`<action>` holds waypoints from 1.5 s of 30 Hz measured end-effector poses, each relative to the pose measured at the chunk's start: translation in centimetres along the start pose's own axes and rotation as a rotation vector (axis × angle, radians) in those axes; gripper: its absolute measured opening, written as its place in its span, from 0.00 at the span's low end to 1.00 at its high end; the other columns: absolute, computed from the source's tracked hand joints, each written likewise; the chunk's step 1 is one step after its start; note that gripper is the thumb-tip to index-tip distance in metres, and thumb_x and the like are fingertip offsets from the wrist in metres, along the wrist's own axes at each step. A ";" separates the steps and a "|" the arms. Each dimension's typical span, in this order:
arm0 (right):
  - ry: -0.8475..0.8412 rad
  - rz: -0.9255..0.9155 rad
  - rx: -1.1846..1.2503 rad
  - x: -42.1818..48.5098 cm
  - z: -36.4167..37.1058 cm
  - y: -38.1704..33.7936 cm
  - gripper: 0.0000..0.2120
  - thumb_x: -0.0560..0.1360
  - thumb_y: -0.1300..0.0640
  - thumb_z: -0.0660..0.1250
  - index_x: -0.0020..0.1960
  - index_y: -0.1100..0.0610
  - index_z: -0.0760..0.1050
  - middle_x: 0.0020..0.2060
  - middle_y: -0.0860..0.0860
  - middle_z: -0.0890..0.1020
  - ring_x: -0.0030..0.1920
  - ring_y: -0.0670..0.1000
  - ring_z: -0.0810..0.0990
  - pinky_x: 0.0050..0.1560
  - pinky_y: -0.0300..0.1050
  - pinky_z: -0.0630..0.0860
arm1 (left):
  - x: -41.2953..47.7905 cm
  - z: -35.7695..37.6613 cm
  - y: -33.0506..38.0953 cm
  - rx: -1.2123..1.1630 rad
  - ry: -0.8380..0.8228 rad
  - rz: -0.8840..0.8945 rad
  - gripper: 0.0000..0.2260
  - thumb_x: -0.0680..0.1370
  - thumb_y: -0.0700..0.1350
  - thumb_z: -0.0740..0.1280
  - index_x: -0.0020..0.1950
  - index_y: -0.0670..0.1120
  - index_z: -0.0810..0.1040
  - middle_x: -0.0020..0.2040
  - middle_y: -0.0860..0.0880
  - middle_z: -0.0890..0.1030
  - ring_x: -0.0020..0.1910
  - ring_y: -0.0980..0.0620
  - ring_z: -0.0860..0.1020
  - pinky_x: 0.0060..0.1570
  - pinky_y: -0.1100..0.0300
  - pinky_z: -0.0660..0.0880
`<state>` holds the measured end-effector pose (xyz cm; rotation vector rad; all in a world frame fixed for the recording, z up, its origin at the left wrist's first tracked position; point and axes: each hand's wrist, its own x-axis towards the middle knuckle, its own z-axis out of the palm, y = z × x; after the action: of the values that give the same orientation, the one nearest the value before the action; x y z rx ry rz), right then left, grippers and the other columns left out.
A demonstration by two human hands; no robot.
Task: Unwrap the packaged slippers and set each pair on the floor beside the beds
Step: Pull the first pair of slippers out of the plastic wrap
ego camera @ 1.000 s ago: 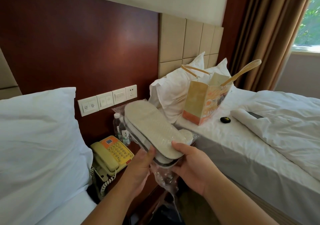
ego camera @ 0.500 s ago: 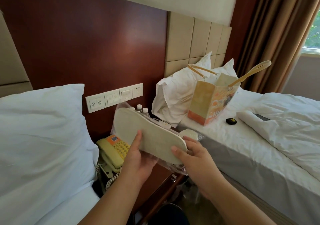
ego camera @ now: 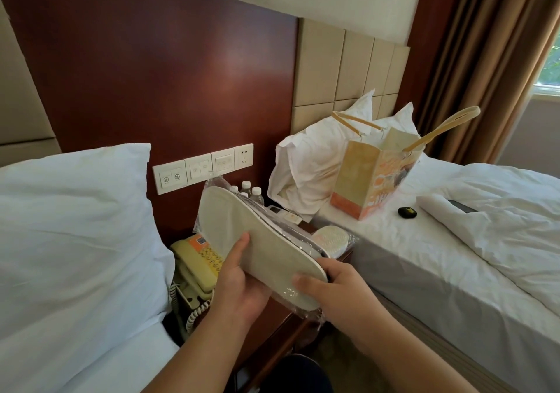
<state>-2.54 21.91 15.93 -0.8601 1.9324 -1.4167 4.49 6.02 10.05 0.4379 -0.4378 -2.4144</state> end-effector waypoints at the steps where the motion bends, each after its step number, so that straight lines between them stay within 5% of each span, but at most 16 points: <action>1: 0.007 -0.013 -0.037 0.1 -0.2 0.0 0.04 0.76 0.52 0.72 0.50 0.47 0.83 0.42 0.49 0.86 0.40 0.50 0.86 0.42 0.48 0.84 | -0.1 0.1 0.0 0.002 0.008 -0.004 0.26 0.73 0.49 0.74 0.69 0.41 0.74 0.62 0.36 0.81 0.62 0.35 0.79 0.64 0.34 0.72; 7: -0.036 -0.012 -0.062 0.3 -2.0 -0.1 0.06 0.73 0.49 0.74 0.50 0.46 0.84 0.42 0.51 0.87 0.45 0.63 0.85 0.48 0.65 0.82 | 0.0 0.3 1.8 0.026 0.093 0.073 0.24 0.72 0.48 0.74 0.66 0.44 0.77 0.56 0.41 0.85 0.57 0.41 0.82 0.51 0.43 0.80; 10: -0.096 -0.006 -0.035 0.1 -2.7 -0.1 0.09 0.73 0.46 0.73 0.52 0.47 0.84 0.45 0.51 0.87 0.45 0.55 0.87 0.51 0.58 0.83 | 0.0 0.2 2.0 0.049 0.096 0.077 0.22 0.73 0.49 0.73 0.65 0.45 0.76 0.56 0.42 0.85 0.56 0.42 0.83 0.50 0.44 0.80; 13: -0.110 -0.014 -0.021 0.0 -3.2 -0.1 0.09 0.74 0.47 0.72 0.52 0.49 0.83 0.44 0.52 0.87 0.40 0.52 0.86 0.41 0.49 0.82 | 0.3 -0.2 2.4 0.046 0.092 0.081 0.21 0.74 0.49 0.73 0.66 0.46 0.76 0.57 0.41 0.85 0.56 0.41 0.83 0.51 0.42 0.79; 19: -0.136 0.066 0.009 0.0 -4.7 0.7 0.11 0.70 0.55 0.77 0.53 0.52 0.84 0.48 0.55 0.87 0.50 0.58 0.86 0.56 0.61 0.80 | 0.7 -0.6 3.6 0.049 0.111 0.113 0.17 0.75 0.48 0.73 0.63 0.47 0.76 0.59 0.41 0.83 0.59 0.39 0.81 0.62 0.34 0.73; 24: -0.051 0.069 -0.020 0.5 -4.8 0.2 0.15 0.63 0.58 0.79 0.47 0.46 0.84 0.47 0.55 0.87 0.47 0.60 0.86 0.49 0.64 0.82 | 0.1 0.1 2.7 0.023 0.119 0.103 0.14 0.76 0.47 0.72 0.59 0.47 0.77 0.54 0.41 0.86 0.57 0.39 0.82 0.61 0.38 0.76; 34: -0.037 0.080 -0.205 0.2 -6.1 -0.9 0.09 0.67 0.57 0.80 0.46 0.50 0.84 0.41 0.49 0.87 0.41 0.50 0.87 0.45 0.49 0.84 | 0.7 -0.2 4.0 0.087 0.187 0.142 0.11 0.76 0.49 0.72 0.57 0.49 0.78 0.59 0.41 0.82 0.59 0.37 0.80 0.61 0.33 0.72; 39: -0.069 0.089 -0.208 -0.1 -5.7 -0.9 0.12 0.68 0.56 0.79 0.49 0.46 0.82 0.44 0.47 0.87 0.40 0.46 0.86 0.34 0.37 0.80 | 0.5 0.2 3.2 0.209 0.205 0.180 0.18 0.76 0.58 0.70 0.60 0.48 0.80 0.60 0.40 0.83 0.58 0.40 0.81 0.62 0.37 0.74; 43: -0.018 0.078 -0.182 0.1 -5.6 -0.7 0.10 0.69 0.59 0.78 0.47 0.47 0.83 0.43 0.49 0.87 0.39 0.49 0.86 0.33 0.39 0.80 | 0.1 -0.7 1.9 0.261 0.447 0.186 0.40 0.62 0.66 0.77 0.70 0.56 0.71 0.59 0.45 0.81 0.55 0.42 0.82 0.51 0.40 0.80; 45: -0.016 0.077 -0.177 0.1 -5.3 -0.5 0.11 0.68 0.60 0.78 0.46 0.48 0.83 0.43 0.50 0.87 0.40 0.51 0.86 0.34 0.42 0.81 | -1.1 -1.1 0.2 0.264 0.418 0.123 0.36 0.65 0.63 0.76 0.70 0.56 0.69 0.58 0.45 0.81 0.55 0.42 0.81 0.53 0.40 0.79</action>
<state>-6.63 24.83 17.82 -0.8636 2.0789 -1.2045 5.88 6.33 9.39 0.9776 -0.5758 -2.0783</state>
